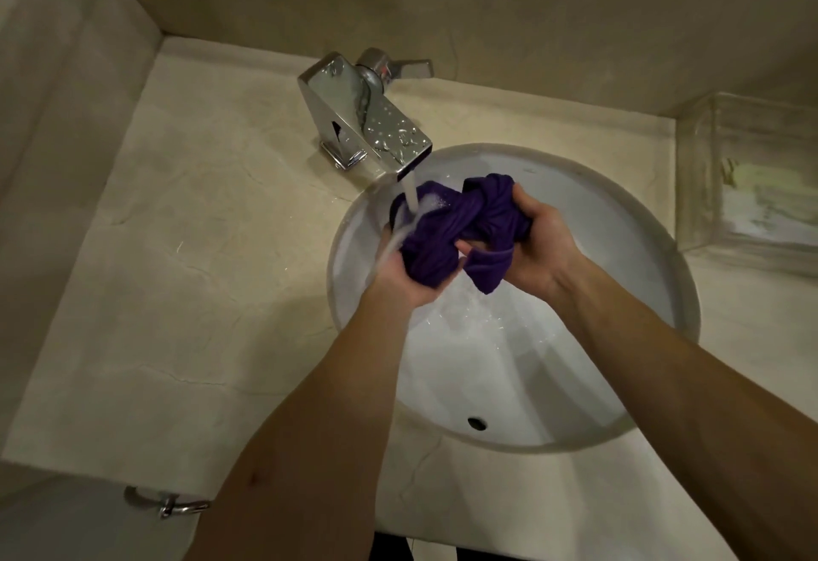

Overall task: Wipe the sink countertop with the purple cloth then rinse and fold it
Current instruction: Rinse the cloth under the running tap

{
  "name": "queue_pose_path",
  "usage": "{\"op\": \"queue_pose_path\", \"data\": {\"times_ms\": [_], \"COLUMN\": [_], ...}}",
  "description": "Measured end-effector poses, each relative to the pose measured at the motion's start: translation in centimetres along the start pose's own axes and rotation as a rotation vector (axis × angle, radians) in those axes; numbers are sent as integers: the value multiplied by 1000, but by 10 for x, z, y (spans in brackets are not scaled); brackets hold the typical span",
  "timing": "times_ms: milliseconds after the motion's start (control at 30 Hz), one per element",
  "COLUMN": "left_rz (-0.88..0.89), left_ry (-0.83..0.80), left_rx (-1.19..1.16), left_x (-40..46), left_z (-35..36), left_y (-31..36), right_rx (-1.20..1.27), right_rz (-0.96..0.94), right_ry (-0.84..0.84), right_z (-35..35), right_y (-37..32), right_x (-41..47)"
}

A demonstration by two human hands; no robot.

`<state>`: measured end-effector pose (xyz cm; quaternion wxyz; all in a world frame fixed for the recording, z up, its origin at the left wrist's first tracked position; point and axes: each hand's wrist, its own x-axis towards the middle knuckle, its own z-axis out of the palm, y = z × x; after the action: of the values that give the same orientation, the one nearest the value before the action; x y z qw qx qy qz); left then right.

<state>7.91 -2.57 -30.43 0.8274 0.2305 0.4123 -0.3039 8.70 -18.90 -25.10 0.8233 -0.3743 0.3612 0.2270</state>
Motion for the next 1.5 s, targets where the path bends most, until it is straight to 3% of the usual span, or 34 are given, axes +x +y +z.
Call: {"op": "queue_pose_path", "data": {"times_ms": [100,267,533,700,833,900,1000,1133,1267,1400,1500], "left_rz": [20,67,223,254,325,366,335,267,312,285,249], "left_ry": [89,78,162,227,309,278,258,281,272,241,216], "left_rx": [18,154,406,620,614,662,681,564,726,670,683], "left_x": [3,-2,-5,0,4,-1,-6,1,-1,4,-1], "left_z": [-1,11,19,17,6,5,8,14,16,13,11], "left_y": [10,24,25,1,16,9,-3,18,4,19,16], "right_rx": [-264,-603,-554,-536,-620,-605,-597,-596,-438,-498,-372], "right_rz": [-59,-229,-281,-217,-301,-353,-281,-288,-232,-226,-189], "right_ry": [81,106,84,247,181,276,378,262,330,253,278], "right_z": [-9,-5,47,54,47,54,60,59,65,70,71], "right_y": [-6,6,59,56,95,86,72,97,75,97,83], "right_x": [0,4,12,24,13,22,43,36,46,31,38]}}
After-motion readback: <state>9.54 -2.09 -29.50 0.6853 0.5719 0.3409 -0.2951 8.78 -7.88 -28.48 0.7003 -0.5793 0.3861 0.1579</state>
